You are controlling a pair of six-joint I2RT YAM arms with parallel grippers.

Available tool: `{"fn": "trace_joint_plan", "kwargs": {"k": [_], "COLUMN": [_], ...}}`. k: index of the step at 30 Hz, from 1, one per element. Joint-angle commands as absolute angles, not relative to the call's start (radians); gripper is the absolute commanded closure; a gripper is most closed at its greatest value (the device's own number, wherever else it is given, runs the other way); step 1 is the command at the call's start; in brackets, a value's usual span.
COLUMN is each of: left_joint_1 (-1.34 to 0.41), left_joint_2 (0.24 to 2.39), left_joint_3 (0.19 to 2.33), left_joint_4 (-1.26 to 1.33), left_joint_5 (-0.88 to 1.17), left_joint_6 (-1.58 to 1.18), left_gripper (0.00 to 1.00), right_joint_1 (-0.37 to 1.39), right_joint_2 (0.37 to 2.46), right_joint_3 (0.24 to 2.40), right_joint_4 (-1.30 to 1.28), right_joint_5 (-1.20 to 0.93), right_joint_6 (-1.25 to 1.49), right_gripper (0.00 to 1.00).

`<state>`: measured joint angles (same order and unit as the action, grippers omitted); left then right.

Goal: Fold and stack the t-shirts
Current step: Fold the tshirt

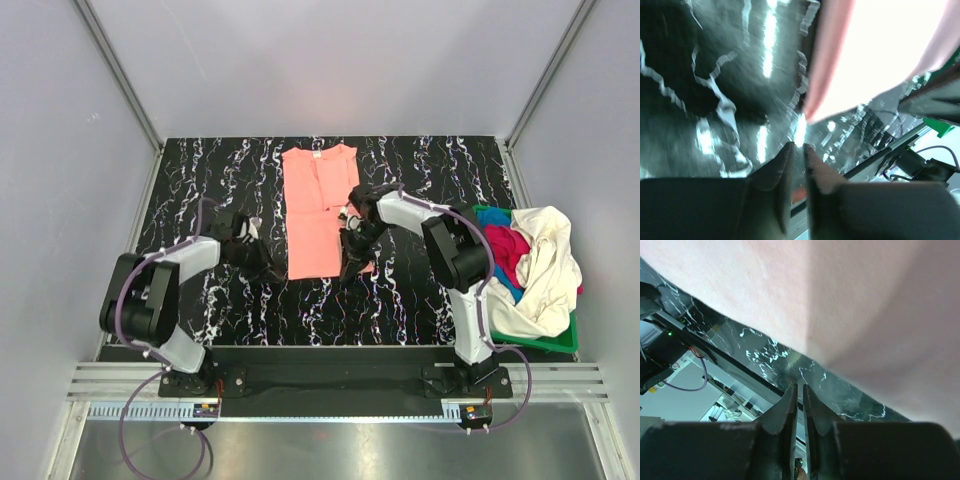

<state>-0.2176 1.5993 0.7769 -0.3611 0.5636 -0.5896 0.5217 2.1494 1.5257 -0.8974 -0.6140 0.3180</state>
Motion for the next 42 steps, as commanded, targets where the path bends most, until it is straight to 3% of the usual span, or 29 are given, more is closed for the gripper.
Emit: {"fn": "trace_joint_plan", "kwargs": {"k": [1, 4, 9, 16, 18, 19, 20, 21, 26, 33, 37, 42], "left_joint_1": [-0.241, -0.267, -0.275, -0.276, -0.276, -0.276, -0.276, -0.276, -0.276, -0.275, -0.272, -0.265], "left_joint_2": [1.462, 1.457, 1.658, 1.755, 1.654, 1.604, 1.519, 1.473, 1.373, 1.417, 1.417, 1.385], "left_joint_3": [0.811, 0.842, 0.879, 0.873, 0.836, 0.825, 0.818, 0.798, 0.746, 0.647, 0.634, 0.644], "left_joint_4": [-0.396, -0.319, -0.146, -0.213, -0.242, -0.258, -0.271, -0.299, -0.313, -0.201, -0.186, -0.261], "left_joint_5": [0.523, 0.561, 0.623, 0.526, 0.483, 0.465, 0.433, 0.42, 0.413, 0.39, 0.382, 0.339], "left_joint_6": [-0.578, -0.615, -0.687, -0.614, -0.607, -0.604, -0.607, -0.612, -0.712, -0.837, -0.868, -0.868], "left_gripper": [0.75, 0.67, 0.69, 0.71, 0.56, 0.5, 0.38, 0.34, 0.3, 0.36, 0.36, 0.35], "right_joint_1": [0.468, 0.433, 0.362, 0.331, 0.325, 0.322, 0.318, 0.314, 0.301, 0.301, 0.301, 0.301], "right_joint_2": [2.08, 2.101, 2.118, 2.004, 1.919, 1.895, 1.858, 1.849, 1.862, 1.902, 1.91, 1.896], "right_joint_3": [1.499, 1.493, 1.43, 1.358, 1.318, 1.301, 1.258, 1.235, 1.119, 0.974, 0.946, 0.934], "right_joint_4": [-0.904, -0.905, -0.876, -0.867, -0.844, -0.804, -0.776, -0.747, -0.526, -0.232, -0.212, -0.236], "right_joint_5": [-0.635, -0.64, -0.623, -0.568, -0.539, -0.534, -0.54, -0.551, -0.603, -0.634, -0.614, -0.526], "right_joint_6": [0.285, 0.262, 0.242, 0.236, 0.27, 0.287, 0.332, 0.356, 0.523, 0.727, 0.799, 0.816], "right_gripper": [0.84, 0.84, 0.84, 0.68, 0.49, 0.42, 0.37, 0.32, 0.31, 0.46, 0.56, 0.56]}}
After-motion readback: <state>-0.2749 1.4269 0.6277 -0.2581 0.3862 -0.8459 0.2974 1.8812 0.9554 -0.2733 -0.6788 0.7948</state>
